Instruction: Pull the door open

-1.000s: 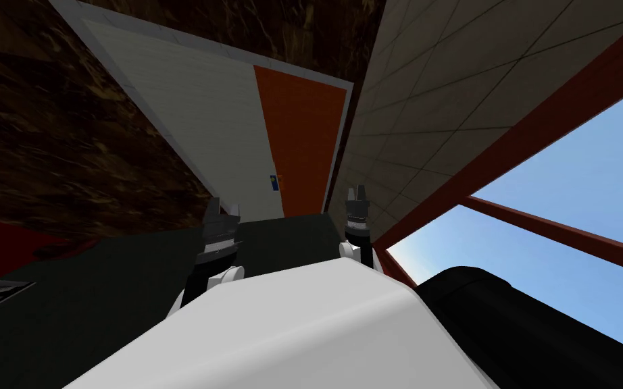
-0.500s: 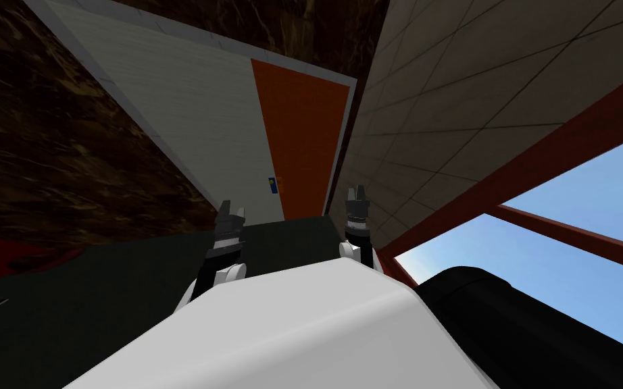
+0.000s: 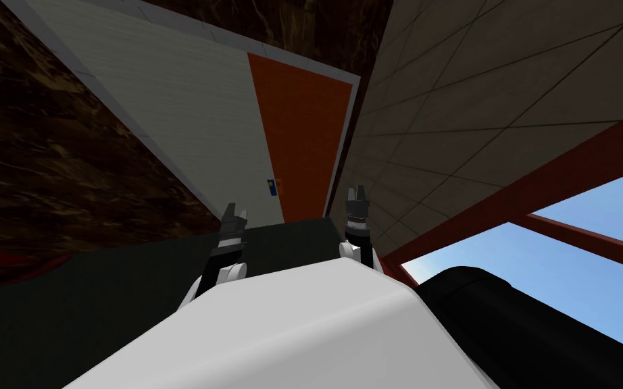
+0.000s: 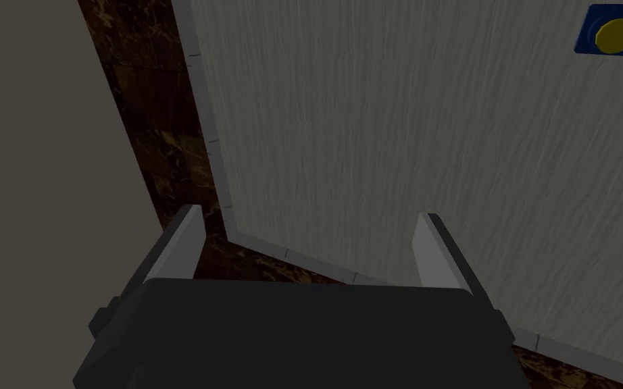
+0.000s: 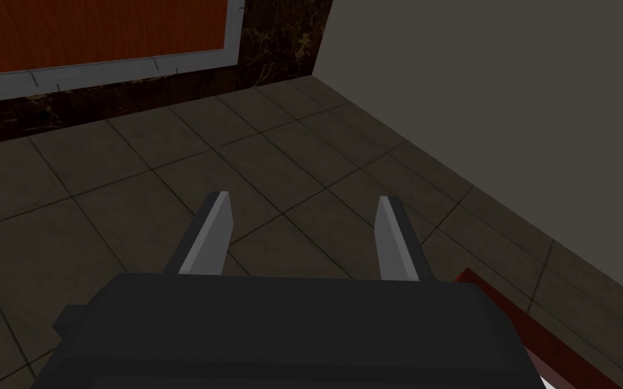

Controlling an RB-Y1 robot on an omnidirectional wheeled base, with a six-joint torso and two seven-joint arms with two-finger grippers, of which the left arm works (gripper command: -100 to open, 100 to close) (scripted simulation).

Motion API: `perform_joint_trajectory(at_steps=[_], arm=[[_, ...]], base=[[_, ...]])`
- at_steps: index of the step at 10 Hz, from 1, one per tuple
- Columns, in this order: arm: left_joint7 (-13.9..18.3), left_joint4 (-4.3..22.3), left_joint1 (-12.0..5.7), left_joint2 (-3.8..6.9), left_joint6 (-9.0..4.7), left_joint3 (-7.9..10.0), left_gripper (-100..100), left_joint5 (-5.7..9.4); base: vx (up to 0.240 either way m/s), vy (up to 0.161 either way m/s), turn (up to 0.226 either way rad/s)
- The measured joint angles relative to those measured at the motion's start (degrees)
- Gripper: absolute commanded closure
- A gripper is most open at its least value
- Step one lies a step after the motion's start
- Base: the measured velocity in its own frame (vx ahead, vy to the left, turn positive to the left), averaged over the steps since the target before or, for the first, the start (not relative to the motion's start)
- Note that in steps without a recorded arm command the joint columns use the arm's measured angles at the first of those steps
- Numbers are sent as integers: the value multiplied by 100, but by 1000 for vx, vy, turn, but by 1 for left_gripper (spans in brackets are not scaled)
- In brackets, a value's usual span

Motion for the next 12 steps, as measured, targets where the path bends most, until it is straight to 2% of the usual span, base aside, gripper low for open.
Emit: perform_joint_trajectory(at_steps=[6, 9, 11, 12], arm=[[25, 685, -322, 59, 112, 97, -100, 13], [88, 1142, -557, 156, 231, 215, -100, 58], [99, 1456, -716, 148, 297, 258, -100, 60], [98, 1535, -717, 140, 321, 259, -100, 58]], base=[[113, 27, -19], [155, 26, -30], [159, 16, -26], [107, 51, -15]])
